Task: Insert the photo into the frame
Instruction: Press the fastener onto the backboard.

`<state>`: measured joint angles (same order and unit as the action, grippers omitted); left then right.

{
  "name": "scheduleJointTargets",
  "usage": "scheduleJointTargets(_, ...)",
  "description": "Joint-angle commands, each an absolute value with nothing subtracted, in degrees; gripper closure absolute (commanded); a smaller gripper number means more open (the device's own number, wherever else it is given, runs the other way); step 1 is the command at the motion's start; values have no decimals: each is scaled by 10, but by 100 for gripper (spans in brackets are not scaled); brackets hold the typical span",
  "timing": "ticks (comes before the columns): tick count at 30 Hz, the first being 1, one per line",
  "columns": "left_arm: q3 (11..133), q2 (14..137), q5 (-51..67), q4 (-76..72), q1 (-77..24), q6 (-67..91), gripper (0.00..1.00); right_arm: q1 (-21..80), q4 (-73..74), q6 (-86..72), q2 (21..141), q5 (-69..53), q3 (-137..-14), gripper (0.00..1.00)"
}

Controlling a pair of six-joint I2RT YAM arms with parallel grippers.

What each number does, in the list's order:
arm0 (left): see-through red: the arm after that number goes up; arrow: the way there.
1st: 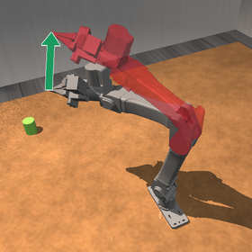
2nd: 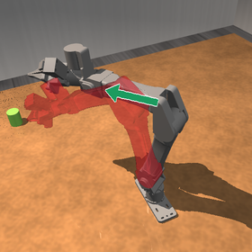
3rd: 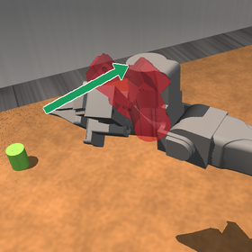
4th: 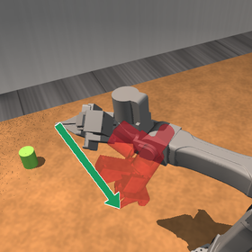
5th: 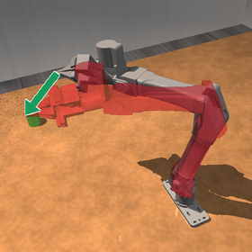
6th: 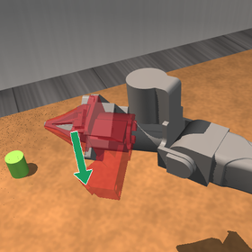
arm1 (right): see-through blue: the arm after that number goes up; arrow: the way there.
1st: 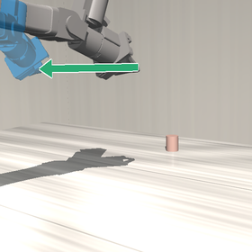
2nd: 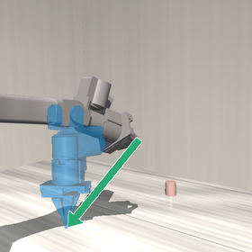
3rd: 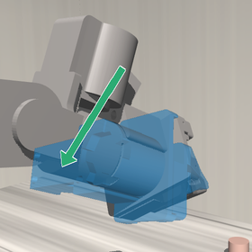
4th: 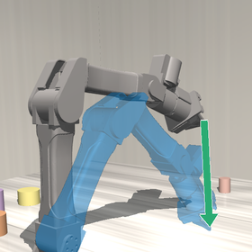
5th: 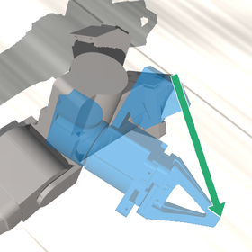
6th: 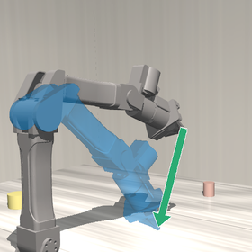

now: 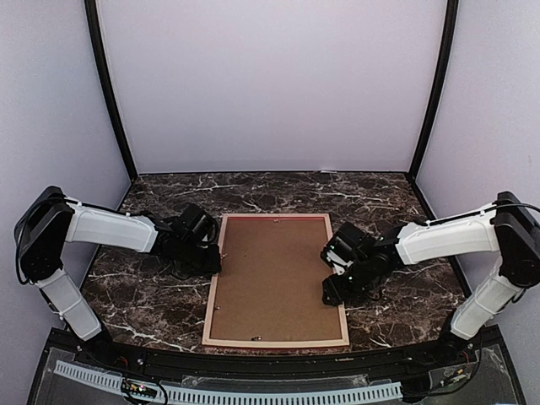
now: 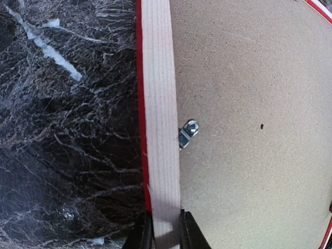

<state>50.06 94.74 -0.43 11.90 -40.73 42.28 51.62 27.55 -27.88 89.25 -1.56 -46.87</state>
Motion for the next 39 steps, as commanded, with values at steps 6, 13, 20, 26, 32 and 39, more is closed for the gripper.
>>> scheduleJointTargets(6,488,944,29,123,-412,431,100,521,275,-283,929,-3,-490,50)
scheduleJointTargets(13,489,947,32,123,-412,429,100,517,263,-309,954,-5,-505,60)
scheduleJointTargets(20,486,945,33,121,-412,429,100,492,247,-346,945,-11,-489,66)
scheduleJointTargets(26,481,948,35,117,-412,430,100,476,206,-374,938,-44,-469,70)
scheduleJointTargets(32,477,947,36,114,-412,432,100,459,158,-400,942,-85,-445,72)
scheduleJointTargets(39,475,944,37,112,-412,433,100,451,148,-409,950,-92,-441,72)
